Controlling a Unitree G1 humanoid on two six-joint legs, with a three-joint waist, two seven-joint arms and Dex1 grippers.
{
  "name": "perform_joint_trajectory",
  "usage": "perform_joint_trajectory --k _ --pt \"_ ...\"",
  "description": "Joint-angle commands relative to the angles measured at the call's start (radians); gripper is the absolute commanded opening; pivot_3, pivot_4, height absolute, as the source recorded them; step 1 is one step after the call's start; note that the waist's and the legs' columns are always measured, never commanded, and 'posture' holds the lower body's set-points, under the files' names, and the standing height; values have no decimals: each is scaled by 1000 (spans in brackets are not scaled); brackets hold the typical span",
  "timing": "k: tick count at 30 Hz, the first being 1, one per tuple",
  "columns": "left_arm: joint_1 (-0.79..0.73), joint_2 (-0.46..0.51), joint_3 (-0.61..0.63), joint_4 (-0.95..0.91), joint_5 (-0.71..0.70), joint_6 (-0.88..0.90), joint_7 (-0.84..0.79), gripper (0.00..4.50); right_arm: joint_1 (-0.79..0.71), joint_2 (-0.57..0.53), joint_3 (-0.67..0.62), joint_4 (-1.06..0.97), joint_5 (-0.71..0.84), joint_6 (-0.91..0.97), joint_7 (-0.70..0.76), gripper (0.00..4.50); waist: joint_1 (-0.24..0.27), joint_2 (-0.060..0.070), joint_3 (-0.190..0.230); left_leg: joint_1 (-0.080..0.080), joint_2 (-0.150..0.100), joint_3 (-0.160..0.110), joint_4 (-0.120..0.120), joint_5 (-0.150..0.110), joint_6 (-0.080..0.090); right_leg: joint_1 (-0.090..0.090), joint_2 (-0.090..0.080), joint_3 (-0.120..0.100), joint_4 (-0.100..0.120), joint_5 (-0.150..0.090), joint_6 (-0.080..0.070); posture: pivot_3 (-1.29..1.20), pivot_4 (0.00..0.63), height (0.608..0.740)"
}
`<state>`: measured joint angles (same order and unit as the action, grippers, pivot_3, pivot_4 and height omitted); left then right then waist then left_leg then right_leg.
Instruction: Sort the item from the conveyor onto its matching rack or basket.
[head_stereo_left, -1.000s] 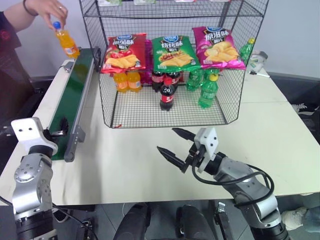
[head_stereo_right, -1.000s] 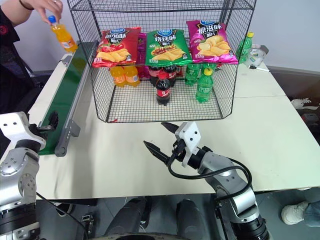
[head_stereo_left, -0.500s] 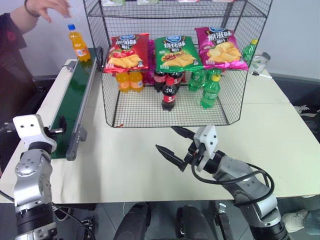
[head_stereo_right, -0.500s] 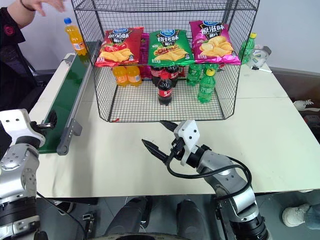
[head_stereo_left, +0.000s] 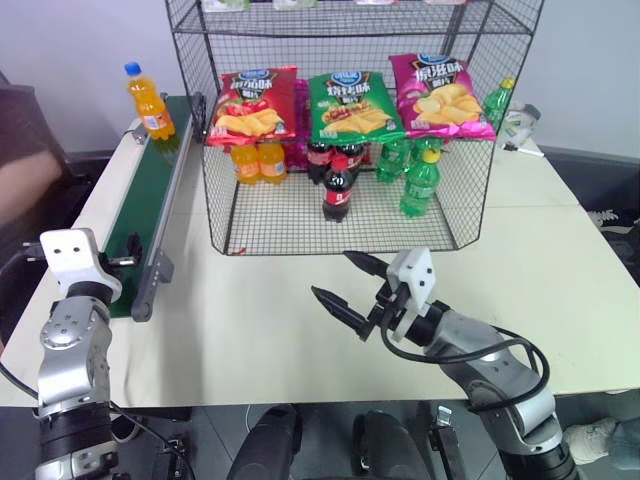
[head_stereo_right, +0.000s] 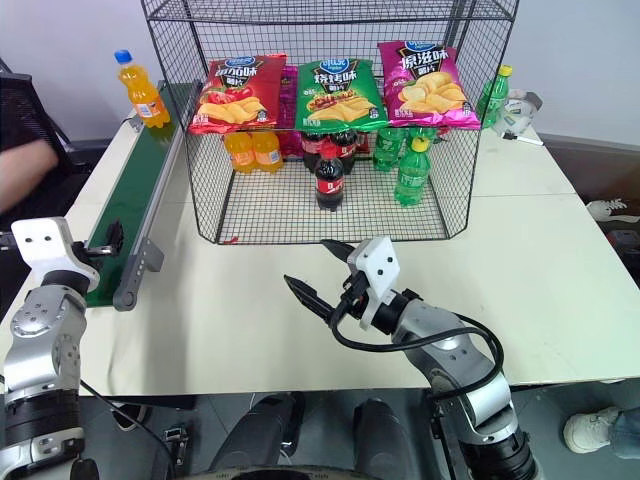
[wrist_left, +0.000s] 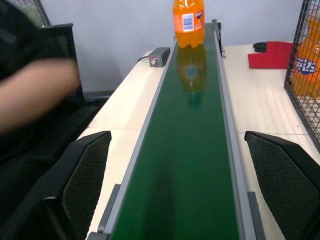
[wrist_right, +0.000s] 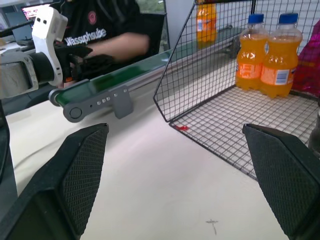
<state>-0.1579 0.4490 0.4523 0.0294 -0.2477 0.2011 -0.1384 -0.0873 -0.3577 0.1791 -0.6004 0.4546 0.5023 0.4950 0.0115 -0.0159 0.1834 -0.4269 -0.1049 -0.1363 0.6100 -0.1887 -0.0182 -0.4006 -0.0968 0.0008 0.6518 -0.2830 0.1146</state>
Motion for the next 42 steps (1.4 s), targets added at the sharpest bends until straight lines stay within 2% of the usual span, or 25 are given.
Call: perform_joint_trajectory --k 1,42 --pt "-11 17 14 -21 4 -32 -4 4481 -16 6 -15 -45 22 1 1 4500 0 0 0 0 0 0 0 0 0 0 0 0 0 0 0 0 150 740" --pt "-28 5 26 -12 -11 -48 21 4481 -76 1 -6 -92 53 78 -41 4500 0 0 0 0 0 0 0 0 0 0 0 0 0 0 0 0 150 740"
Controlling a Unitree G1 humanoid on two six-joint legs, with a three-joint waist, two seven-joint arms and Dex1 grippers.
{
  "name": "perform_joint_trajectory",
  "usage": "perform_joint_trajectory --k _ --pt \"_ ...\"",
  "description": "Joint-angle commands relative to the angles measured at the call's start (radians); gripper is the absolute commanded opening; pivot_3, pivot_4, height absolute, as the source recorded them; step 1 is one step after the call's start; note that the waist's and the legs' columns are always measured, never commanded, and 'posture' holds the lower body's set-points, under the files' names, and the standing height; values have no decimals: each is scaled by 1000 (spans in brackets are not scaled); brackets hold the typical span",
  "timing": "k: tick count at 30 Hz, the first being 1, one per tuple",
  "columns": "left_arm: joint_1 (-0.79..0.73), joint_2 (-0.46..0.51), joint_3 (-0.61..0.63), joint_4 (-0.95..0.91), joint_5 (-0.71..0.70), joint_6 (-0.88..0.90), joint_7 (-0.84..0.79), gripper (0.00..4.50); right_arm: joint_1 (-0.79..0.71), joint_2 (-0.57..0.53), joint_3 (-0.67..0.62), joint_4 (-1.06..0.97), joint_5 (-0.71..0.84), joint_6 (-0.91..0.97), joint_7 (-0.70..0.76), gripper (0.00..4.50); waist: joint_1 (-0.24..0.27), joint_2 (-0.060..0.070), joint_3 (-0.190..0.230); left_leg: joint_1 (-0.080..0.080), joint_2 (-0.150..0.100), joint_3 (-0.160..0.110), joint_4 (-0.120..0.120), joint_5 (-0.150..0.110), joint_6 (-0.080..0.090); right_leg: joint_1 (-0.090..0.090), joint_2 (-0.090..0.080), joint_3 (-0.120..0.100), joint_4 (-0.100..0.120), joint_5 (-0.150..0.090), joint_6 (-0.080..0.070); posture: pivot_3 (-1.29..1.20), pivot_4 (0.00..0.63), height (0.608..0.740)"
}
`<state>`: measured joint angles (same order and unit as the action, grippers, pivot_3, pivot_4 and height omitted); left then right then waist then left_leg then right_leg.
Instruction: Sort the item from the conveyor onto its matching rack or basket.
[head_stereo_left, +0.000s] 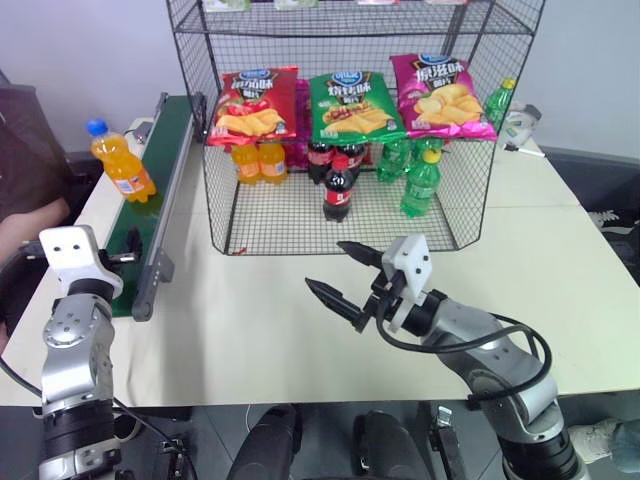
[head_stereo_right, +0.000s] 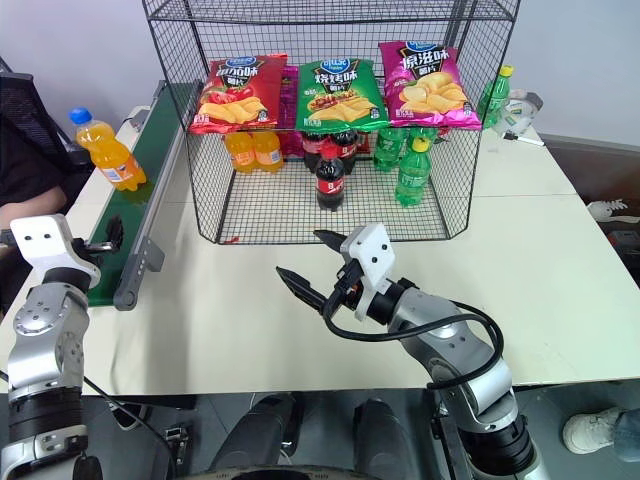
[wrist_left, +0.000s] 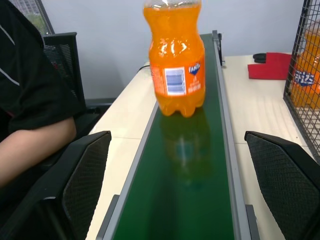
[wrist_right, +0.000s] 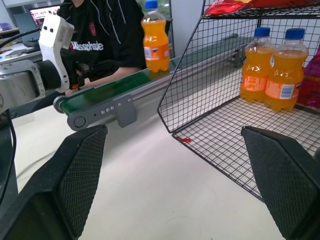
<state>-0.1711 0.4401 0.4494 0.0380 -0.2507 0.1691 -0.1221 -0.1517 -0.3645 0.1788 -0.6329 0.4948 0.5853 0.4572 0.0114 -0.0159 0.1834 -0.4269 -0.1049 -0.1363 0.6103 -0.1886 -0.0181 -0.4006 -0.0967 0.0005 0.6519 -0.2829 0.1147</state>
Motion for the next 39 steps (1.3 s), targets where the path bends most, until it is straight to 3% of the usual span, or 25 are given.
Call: perform_joint_trajectory --k 1,27,30,33,39 --pt "-15 13 32 -22 -12 -18 4 4481 -11 8 -5 -60 13 -5 -3 4500 0 0 0 0 0 0 0 0 0 0 0 0 0 0 0 0 150 740" --pt "-29 51 70 -20 -10 -63 18 4481 -45 32 -5 -64 25 34 -33 4500 0 0 0 0 0 0 0 0 0 0 0 0 0 0 0 0 150 740" --pt "-27 49 72 -20 -9 -58 23 3621 -48 34 -4 -65 23 37 -33 4500 0 0 0 0 0 0 0 0 0 0 0 0 0 0 0 0 150 740" --pt "-24 50 72 -22 -9 -55 24 2403 -51 35 -6 -63 23 39 -32 4500 0 0 0 0 0 0 0 0 0 0 0 0 0 0 0 0 150 740" --pt "-21 47 81 -62 -38 -60 6 2367 -54 37 -6 -59 22 40 -29 4500 1 0 0 0 0 0 0 0 0 0 0 0 0 0 0 0 150 740"
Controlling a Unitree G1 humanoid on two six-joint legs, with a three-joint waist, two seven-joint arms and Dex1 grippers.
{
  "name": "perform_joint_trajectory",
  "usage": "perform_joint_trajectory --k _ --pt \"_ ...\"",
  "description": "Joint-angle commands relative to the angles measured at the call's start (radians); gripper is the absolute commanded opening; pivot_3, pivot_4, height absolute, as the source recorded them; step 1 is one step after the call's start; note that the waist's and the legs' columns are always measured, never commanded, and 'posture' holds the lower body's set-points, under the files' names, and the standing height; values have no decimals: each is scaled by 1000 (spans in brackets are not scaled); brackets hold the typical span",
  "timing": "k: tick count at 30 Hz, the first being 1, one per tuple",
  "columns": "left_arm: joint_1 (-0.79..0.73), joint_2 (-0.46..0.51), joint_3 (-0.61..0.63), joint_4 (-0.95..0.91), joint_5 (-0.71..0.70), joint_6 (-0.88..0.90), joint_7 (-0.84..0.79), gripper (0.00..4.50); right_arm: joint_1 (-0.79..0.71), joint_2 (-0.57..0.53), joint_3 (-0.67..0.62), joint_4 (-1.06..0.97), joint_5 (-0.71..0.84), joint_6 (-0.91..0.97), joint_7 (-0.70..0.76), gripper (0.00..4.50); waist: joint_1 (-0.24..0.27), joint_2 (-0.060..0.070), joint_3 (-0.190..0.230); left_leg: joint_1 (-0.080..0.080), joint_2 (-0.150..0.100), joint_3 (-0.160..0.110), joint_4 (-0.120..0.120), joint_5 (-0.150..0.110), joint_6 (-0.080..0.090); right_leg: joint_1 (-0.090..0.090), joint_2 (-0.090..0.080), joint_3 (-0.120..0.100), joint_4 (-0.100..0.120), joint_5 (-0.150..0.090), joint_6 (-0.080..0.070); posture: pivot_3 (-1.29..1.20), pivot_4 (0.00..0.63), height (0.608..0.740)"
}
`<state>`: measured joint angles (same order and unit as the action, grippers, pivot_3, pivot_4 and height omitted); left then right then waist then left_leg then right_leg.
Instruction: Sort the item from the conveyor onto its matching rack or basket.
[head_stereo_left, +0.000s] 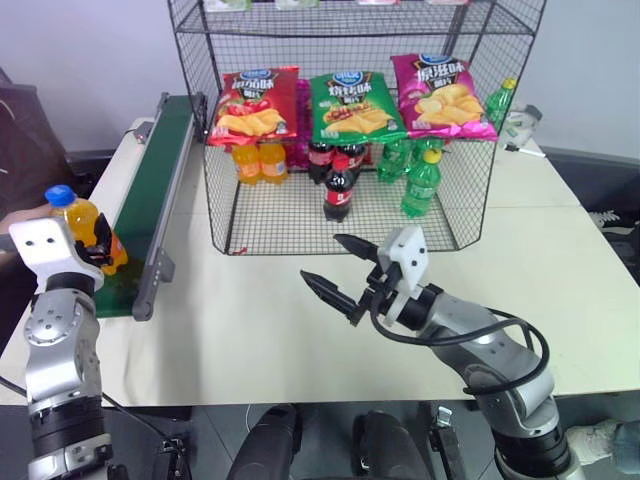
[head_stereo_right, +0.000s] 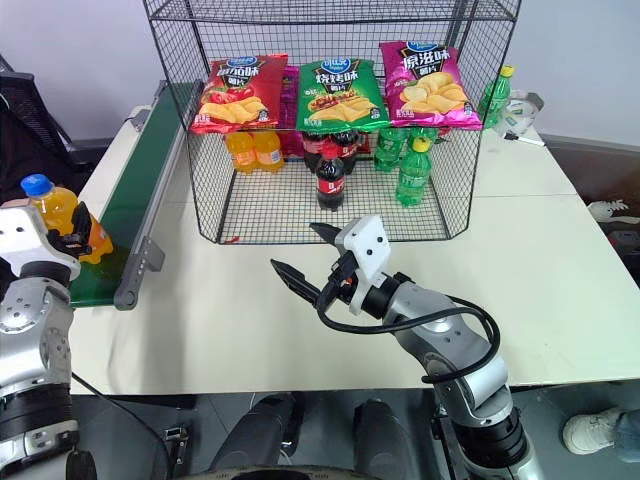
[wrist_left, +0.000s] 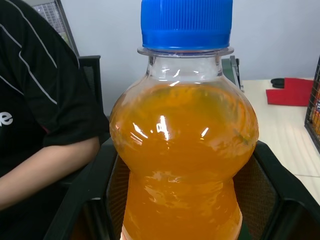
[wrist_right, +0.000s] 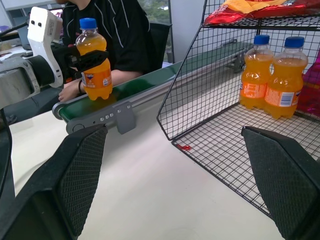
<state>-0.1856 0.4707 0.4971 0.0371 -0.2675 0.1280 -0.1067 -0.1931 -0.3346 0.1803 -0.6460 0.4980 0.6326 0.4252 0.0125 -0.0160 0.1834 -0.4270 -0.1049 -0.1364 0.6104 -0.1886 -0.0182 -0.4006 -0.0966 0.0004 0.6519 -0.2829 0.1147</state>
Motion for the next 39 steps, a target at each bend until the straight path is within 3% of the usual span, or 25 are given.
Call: perform_joint_trajectory --k 1,8,12,16,19,26,39 --pt "-11 18 34 -72 -30 -19 -14 2367 -14 7 -9 -44 19 -8 5 4500 0 0 0 0 0 0 0 0 0 0 0 0 0 0 0 0 150 740" --pt "-80 34 -54 -253 -174 69 -149 2367 -2 0 -11 -61 23 -6 8 4500 2 -1 0 -1 0 -1 1 0 0 0 0 0 0 0 0 0 150 740" --pt "-109 27 -150 -305 -198 143 -210 2367 -1 -2 -12 -66 24 -6 7 4500 -2 -1 0 0 0 0 1 0 0 1 0 0 0 0 0 0 150 740" --pt "-162 -41 -274 -271 -147 164 -200 2367 -2 1 -7 -71 19 -6 -4 4500 -9 -1 0 0 0 0 -1 0 0 3 0 0 0 0 0 0 150 740" --pt "-197 -78 -341 -182 -64 121 -185 2367 -5 3 -6 -70 14 -8 -10 4500 -9 -1 0 0 0 0 -1 0 0 3 1 0 1 0 0 0 150 740" --pt "-362 -227 -407 225 99 -121 -88 2367 3 1 -4 -77 -6 -2 -42 4500 1 -2 0 -1 -1 0 1 0 0 4 1 0 1 0 0 0 150 740" --pt "-534 -316 -359 671 91 -403 -145 2367 27 -5 -9 -83 -29 -14 -63 4500 -2 -2 0 -1 -1 0 1 0 0 4 1 -1 1 0 1 0 150 740"
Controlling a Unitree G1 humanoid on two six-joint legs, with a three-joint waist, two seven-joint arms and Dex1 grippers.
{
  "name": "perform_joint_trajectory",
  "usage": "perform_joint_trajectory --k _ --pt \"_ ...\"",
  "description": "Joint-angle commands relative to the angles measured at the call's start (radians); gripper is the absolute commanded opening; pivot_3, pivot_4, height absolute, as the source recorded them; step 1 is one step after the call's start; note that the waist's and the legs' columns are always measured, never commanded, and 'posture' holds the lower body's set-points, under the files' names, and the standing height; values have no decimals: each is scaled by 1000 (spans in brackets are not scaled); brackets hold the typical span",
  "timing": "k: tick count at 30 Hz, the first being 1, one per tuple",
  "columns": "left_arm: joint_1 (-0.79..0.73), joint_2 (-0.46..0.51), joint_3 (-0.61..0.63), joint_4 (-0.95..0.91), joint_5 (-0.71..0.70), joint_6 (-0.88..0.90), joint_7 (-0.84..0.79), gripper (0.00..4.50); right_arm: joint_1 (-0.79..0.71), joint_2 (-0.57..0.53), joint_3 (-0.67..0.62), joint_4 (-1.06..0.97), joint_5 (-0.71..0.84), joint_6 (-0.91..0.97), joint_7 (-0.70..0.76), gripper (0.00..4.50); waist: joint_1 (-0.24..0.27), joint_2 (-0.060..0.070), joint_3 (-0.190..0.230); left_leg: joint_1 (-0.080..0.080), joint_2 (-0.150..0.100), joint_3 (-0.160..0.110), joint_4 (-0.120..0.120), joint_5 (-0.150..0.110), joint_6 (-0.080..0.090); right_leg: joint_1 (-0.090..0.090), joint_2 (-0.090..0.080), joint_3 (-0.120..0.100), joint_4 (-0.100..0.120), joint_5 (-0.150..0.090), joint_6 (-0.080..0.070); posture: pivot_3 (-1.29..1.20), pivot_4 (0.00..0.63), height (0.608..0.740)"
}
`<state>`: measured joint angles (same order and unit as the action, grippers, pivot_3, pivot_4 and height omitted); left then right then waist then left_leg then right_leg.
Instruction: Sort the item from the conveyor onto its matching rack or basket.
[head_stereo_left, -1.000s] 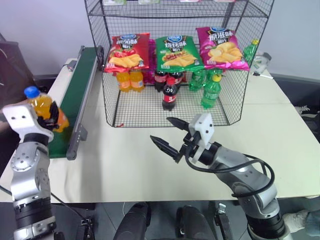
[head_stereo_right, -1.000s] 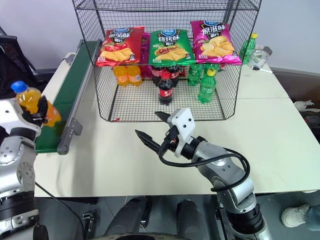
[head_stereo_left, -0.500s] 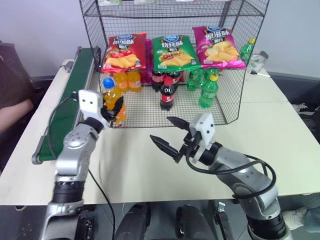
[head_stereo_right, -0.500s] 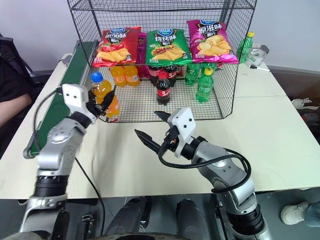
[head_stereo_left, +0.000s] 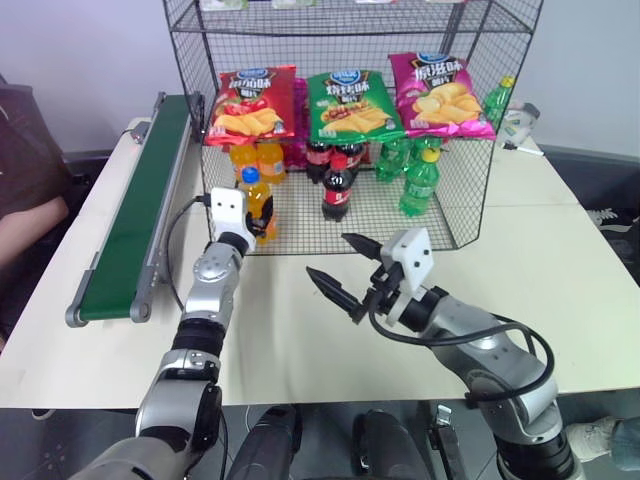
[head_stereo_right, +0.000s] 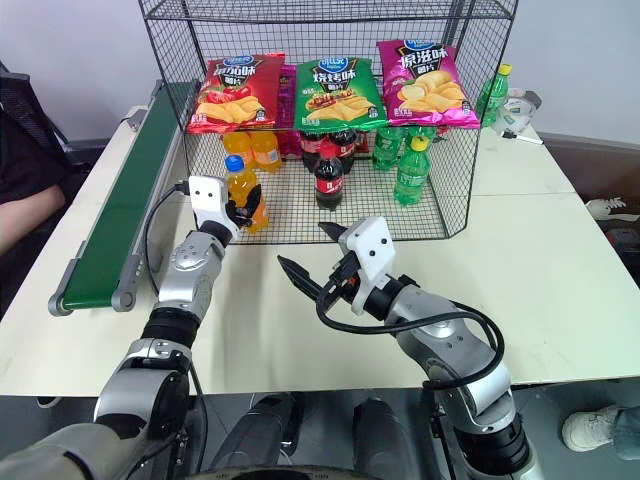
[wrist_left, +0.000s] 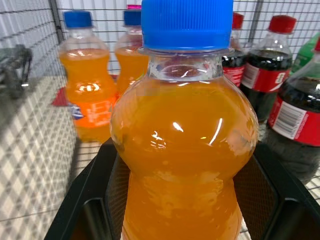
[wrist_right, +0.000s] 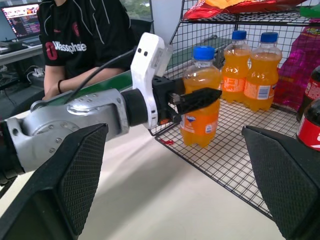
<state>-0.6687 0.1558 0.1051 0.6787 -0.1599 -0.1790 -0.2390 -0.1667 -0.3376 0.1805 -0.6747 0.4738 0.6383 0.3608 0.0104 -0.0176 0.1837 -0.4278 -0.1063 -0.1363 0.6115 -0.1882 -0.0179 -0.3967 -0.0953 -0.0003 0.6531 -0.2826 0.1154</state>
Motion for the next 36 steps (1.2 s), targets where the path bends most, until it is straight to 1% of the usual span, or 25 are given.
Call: perform_joint_trajectory --k 1,4,7,9,10,11,12,16,19,23,26,28,32,36 --pt "-60 -1 34 59 -12 -117 -12 2367 2 -3 -9 -54 -6 -21 2 4500 0 0 0 0 0 0 0 0 0 0 0 0 0 0 0 0 150 740" --pt "-81 -1 39 139 1 -160 -1 2367 2 -4 -5 -51 -9 -25 3 4500 0 0 0 0 0 0 0 0 0 0 0 0 0 0 0 0 150 740" --pt "-87 -6 47 173 -10 -174 -22 2367 -1 -1 -1 -48 -14 -26 3 4500 0 0 0 0 0 0 0 0 0 0 0 0 0 0 0 0 150 740" --pt "-85 -11 55 176 -23 -179 -39 3441 -2 2 1 -49 -17 -24 3 4500 0 0 0 0 0 0 0 0 0 0 0 0 0 0 0 0 150 740" --pt "-80 -10 55 169 -23 -182 -40 3797 -3 3 2 -49 -18 -23 3 4500 0 0 0 0 0 0 0 0 0 0 0 0 0 0 0 0 150 740" --pt "-74 -10 54 157 -26 -179 -47 4388 -3 3 2 -50 -18 -22 3 4500 0 0 0 0 0 0 1 0 0 0 0 0 1 0 0 0 150 740" --pt "-69 -10 52 150 -27 -178 -53 4450 -3 3 2 -51 -17 -21 4 4500 0 0 0 0 0 0 1 0 0 1 0 0 1 0 0 0 150 740" --pt "-43 -3 52 99 -31 -171 -63 4450 -2 3 3 -56 -16 -18 2 4500 0 0 0 0 0 0 1 0 0 1 0 0 1 0 0 0 150 740" --pt "-5 3 54 19 -40 -148 -72 4450 -2 4 6 -61 -15 -16 0 4500 -1 0 0 0 0 0 1 0 0 1 0 0 1 0 0 0 150 740" --pt "87 19 49 -176 -50 -54 -74 4450 1 4 4 -67 -12 -12 -2 4500 -6 0 0 0 0 0 0 0 0 0 1 0 1 0 0 0 150 740" --pt "143 44 40 -308 -20 -5 -56 4450 2 4 4 -68 -10 -12 0 4500 -6 0 0 0 0 0 0 0 0 0 1 0 1 0 0 0 150 740" --pt "182 62 51 -411 -46 60 -60 4450 2 3 3 -69 -8 -11 1 4500 -6 0 0 0 0 0 1 0 0 0 0 0 1 0 0 0 150 740" --pt "263 124 59 -615 -124 232 -117 4450 4 4 0 -69 -5 -8 2 4500 -4 0 0 1 0 0 1 0 0 1 0 0 1 0 0 0 150 740" --pt "357 260 83 -792 -214 413 -225 4450 0 5 1 -71 -1 -1 2 4500 -9 0 0 1 1 0 0 0 0 0 0 0 1 0 0 0 150 740"
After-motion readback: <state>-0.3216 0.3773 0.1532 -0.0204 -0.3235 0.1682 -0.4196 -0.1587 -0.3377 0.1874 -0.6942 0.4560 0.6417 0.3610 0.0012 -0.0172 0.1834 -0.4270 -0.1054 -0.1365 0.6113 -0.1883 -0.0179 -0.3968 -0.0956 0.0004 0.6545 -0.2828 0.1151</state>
